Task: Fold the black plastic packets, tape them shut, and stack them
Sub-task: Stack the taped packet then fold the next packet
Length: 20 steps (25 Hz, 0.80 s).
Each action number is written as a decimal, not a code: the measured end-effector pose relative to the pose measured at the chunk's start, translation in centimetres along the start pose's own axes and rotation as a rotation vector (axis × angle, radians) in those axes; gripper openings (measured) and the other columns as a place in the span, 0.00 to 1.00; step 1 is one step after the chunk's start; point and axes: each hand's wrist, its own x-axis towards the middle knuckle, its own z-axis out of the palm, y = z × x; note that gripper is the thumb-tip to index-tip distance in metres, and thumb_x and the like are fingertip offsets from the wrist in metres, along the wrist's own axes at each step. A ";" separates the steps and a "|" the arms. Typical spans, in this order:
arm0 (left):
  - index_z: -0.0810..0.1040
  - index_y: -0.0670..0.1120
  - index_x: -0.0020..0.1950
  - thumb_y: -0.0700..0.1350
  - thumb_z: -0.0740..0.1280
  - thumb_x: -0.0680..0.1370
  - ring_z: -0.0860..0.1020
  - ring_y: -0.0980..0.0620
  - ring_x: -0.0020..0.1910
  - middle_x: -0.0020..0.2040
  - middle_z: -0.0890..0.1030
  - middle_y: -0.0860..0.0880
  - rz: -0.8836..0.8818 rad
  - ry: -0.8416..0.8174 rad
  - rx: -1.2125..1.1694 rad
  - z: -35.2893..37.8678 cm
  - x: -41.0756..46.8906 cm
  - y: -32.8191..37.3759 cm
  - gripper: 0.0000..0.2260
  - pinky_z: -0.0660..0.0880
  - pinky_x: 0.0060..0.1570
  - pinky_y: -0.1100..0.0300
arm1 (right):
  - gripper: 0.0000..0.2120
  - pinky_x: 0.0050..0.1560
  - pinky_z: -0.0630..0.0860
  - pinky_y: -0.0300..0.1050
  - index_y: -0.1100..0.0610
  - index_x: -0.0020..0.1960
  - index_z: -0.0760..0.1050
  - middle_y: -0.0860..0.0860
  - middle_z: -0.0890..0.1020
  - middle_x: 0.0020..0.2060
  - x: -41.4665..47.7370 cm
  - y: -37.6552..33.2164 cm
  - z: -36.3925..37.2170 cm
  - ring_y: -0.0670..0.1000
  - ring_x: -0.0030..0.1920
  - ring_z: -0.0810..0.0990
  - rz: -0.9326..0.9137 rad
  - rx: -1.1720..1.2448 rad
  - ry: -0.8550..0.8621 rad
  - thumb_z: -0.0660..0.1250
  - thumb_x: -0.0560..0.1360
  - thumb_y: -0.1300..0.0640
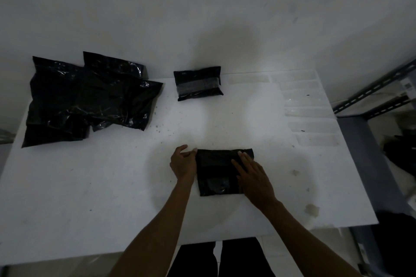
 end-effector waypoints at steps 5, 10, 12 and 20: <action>0.77 0.49 0.63 0.54 0.75 0.73 0.80 0.55 0.45 0.46 0.82 0.52 0.064 -0.094 0.057 -0.6 -1.3 0.4 0.21 0.80 0.52 0.56 | 0.28 0.69 0.69 0.57 0.54 0.75 0.65 0.58 0.62 0.76 0.3 -0.7 -0.7 0.58 0.76 0.62 0.028 0.090 0.012 0.69 0.77 0.53; 0.75 0.49 0.66 0.62 0.74 0.70 0.81 0.51 0.49 0.50 0.84 0.49 0.075 -0.083 0.231 -1.5 -3.3 -0.2 0.29 0.78 0.52 0.57 | 0.24 0.61 0.73 0.47 0.53 0.72 0.68 0.52 0.78 0.61 1.0 -1.3 -2.6 0.52 0.62 0.76 0.662 0.613 0.267 0.65 0.79 0.46; 0.74 0.49 0.67 0.61 0.76 0.69 0.82 0.51 0.51 0.51 0.84 0.48 0.075 -0.132 0.240 -1.8 -3.8 -1.0 0.30 0.79 0.53 0.55 | 0.22 0.53 0.75 0.44 0.54 0.70 0.69 0.51 0.81 0.51 2.1 -0.9 -3.3 0.54 0.54 0.81 0.854 0.750 0.232 0.63 0.80 0.45; 0.80 0.49 0.60 0.49 0.77 0.72 0.83 0.50 0.50 0.51 0.84 0.48 0.134 -0.188 0.192 -1.6 -3.2 -1.7 0.18 0.81 0.52 0.53 | 0.20 0.53 0.79 0.45 0.54 0.64 0.76 0.53 0.85 0.47 4.9 1.7 -3.2 0.50 0.47 0.83 0.958 0.814 0.250 0.73 0.75 0.49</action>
